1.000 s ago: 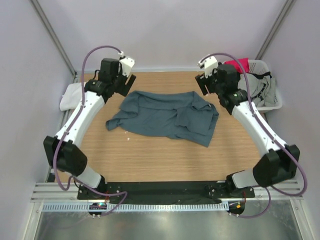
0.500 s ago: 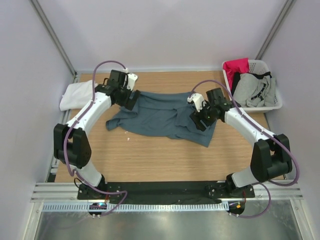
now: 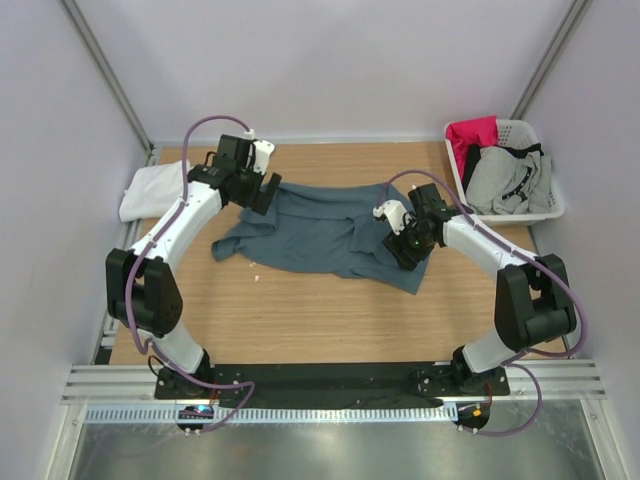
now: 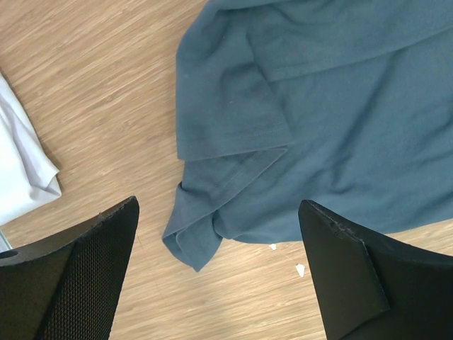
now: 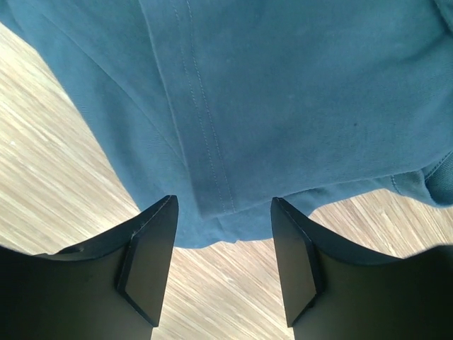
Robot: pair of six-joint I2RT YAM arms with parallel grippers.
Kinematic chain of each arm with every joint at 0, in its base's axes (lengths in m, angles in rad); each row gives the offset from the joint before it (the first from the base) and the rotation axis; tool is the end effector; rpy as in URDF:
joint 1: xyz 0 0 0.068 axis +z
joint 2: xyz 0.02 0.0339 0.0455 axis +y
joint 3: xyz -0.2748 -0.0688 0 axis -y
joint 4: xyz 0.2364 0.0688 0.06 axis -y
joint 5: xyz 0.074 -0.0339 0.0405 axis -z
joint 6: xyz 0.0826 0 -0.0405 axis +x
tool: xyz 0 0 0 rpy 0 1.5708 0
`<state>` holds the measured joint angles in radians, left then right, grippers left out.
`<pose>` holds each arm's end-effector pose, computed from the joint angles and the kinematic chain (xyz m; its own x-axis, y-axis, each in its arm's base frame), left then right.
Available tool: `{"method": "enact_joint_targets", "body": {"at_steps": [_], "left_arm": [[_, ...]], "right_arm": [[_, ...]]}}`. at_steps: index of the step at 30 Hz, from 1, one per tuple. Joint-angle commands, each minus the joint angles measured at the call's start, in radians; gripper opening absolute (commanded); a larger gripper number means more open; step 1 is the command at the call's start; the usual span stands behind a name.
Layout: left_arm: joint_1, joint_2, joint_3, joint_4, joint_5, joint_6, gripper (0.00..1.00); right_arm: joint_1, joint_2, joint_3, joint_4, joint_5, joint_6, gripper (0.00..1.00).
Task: Fold and stack the t-shirts
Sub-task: Flatten the tshirt out
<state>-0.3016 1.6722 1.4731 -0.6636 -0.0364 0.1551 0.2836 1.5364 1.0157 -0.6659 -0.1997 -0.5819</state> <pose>0.3764 -0.1139 0.2800 -0.6742 0.3714 -0.6383 0.3830 0.9149 0.1278 0.2868 0.1007 0.1789 -0.5536 -0.7225 -0.4142 -0.7779 0.6261 -0.0524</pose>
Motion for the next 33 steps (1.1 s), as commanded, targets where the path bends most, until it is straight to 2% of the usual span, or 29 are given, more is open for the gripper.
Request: {"method": "enact_joint_targets", "body": {"at_steps": [1,11,18,25,33], "left_arm": [[0.002,-0.029,0.041,0.012,-0.002,-0.019,0.95],[0.002,-0.031,0.041,0.016,-0.025,-0.014,0.95],[0.004,-0.026,0.038,0.021,-0.026,-0.017,0.95],[0.002,-0.025,0.035,0.025,-0.03,-0.022,0.94],[0.009,-0.005,0.015,0.056,-0.077,0.009,0.95]], "right_arm": [[-0.004,0.022,0.004,0.025,0.036,-0.021,0.6],[-0.006,0.062,0.02,0.019,0.052,-0.03,0.54],[-0.004,0.082,0.043,0.017,0.063,-0.027,0.41],[-0.004,0.09,0.067,0.015,0.066,-0.021,0.16],[-0.006,0.085,0.144,0.017,0.101,-0.027,0.05]]}}
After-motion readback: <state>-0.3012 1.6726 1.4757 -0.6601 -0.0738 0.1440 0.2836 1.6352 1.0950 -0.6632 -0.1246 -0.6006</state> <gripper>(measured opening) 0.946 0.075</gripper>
